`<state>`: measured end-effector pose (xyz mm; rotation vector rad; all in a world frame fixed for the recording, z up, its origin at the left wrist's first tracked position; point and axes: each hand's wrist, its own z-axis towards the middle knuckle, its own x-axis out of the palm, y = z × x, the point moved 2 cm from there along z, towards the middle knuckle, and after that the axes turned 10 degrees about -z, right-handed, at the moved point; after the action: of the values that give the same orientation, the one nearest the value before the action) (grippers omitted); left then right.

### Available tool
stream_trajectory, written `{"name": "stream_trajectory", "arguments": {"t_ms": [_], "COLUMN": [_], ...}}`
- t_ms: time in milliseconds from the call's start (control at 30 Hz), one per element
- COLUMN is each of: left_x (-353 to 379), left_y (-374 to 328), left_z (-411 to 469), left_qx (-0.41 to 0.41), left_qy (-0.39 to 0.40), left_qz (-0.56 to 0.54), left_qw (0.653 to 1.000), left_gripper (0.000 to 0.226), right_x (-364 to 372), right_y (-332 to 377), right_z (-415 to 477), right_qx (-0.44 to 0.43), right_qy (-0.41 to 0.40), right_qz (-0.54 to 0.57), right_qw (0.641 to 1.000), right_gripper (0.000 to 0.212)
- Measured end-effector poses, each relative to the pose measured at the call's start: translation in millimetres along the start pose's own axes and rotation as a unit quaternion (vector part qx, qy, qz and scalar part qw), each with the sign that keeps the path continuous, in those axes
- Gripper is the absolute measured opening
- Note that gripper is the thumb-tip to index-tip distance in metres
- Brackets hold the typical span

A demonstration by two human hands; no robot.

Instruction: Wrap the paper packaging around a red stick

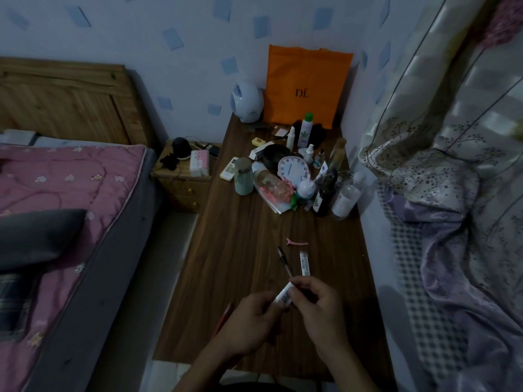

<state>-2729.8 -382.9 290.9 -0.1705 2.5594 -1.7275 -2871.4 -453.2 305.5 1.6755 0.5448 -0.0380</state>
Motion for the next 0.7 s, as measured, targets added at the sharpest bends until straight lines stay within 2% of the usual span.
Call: {"name": "stream_trajectory", "arguments": {"t_ms": [167,333,467,700], "left_x": [1.2,2.5,2.3,0.7], "left_y": [-9.8,-18.0,-16.9,-13.6], "left_z": [-1.6,-5.2,-5.4,-4.5], "left_qx": [-0.004,0.021,0.013,-0.007], "left_qy": [0.01,-0.021,-0.015,-0.06], "left_qz": [-0.043,-0.017,-0.033,-0.051], "left_qw": [0.999,0.999,0.999,0.997], "left_gripper": [0.043,0.052,0.048,0.04], "right_x": [1.0,1.7,2.2,3.4], "right_y": [1.3,4.4,1.9,-6.2], "right_z": [-0.6,-3.5,-2.7,-3.8], "right_qx": [0.022,0.003,0.022,0.051], "right_qy": [0.022,0.037,0.046,0.048], "right_qz": [0.038,0.042,0.061,0.061], "right_qw": [0.999,0.998,0.997,0.996], "right_gripper": [0.03,0.031,0.032,0.034]}}
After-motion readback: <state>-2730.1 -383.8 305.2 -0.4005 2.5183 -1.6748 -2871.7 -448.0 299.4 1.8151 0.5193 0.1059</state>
